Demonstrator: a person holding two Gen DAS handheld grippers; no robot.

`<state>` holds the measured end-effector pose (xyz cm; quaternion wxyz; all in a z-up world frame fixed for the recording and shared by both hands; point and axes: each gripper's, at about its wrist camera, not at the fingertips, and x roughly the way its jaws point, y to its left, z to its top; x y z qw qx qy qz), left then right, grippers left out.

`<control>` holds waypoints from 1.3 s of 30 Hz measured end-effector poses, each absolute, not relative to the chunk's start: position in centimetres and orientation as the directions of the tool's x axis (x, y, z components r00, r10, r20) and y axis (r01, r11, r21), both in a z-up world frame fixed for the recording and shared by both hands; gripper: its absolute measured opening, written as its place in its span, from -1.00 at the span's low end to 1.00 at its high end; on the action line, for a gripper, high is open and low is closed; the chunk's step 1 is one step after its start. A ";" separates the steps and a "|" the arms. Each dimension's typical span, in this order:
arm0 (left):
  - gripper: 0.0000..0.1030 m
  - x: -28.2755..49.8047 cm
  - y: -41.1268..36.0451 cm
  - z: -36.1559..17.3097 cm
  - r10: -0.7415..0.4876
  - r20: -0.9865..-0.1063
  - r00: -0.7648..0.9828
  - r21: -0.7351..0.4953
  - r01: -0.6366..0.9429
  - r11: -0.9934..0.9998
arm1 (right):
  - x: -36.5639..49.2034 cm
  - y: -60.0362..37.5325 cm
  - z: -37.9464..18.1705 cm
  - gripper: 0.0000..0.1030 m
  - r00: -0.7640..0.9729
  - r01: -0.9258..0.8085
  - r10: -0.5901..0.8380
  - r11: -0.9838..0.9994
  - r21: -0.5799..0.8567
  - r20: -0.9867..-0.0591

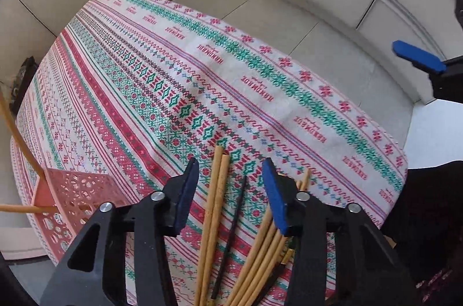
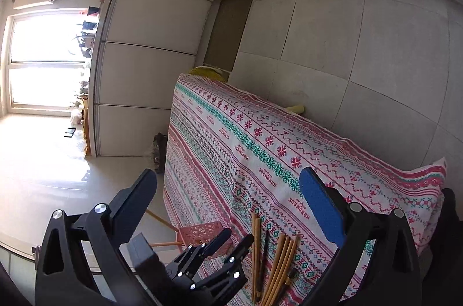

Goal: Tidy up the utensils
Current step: 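Grasp another chopstick from the pile with the left tool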

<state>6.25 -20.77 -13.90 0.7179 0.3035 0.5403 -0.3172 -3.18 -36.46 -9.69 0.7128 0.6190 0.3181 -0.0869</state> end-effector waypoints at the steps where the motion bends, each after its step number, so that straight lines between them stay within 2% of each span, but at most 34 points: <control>1: -0.43 6.9 -20.9 -14.4 -0.098 -0.975 0.201 0.100 0.783 0.614 | -3.4 -36.7 -9.8 0.87 0.782 0.518 0.274 0.213 0.829 -0.559; 8: -0.48 9.3 -20.4 -17.2 0.029 -0.993 0.113 0.108 0.788 0.606 | -3.5 -37.4 -10.4 0.87 0.774 0.520 0.311 0.184 0.834 -0.552; 14: -0.48 10.0 -19.6 -17.4 0.004 -0.997 0.083 0.069 0.801 0.595 | -3.5 -37.5 -10.4 0.87 0.775 0.513 0.319 0.184 0.838 -0.545; 17: -0.57 10.1 -19.0 -17.7 -0.008 -0.999 0.053 0.038 0.804 0.593 | -3.4 -37.5 -10.5 0.87 0.771 0.516 0.323 0.187 0.836 -0.548; 25: -0.56 9.5 -19.0 -17.2 -0.046 -0.997 0.064 0.024 0.803 0.595 | -3.2 -37.3 -10.6 0.87 0.764 0.520 0.330 0.194 0.832 -0.554; 39: -0.57 9.7 -20.5 -16.5 0.048 -0.993 0.110 0.119 0.852 0.510 | -3.2 -37.2 -10.6 0.87 0.761 0.523 0.327 0.202 0.828 -0.561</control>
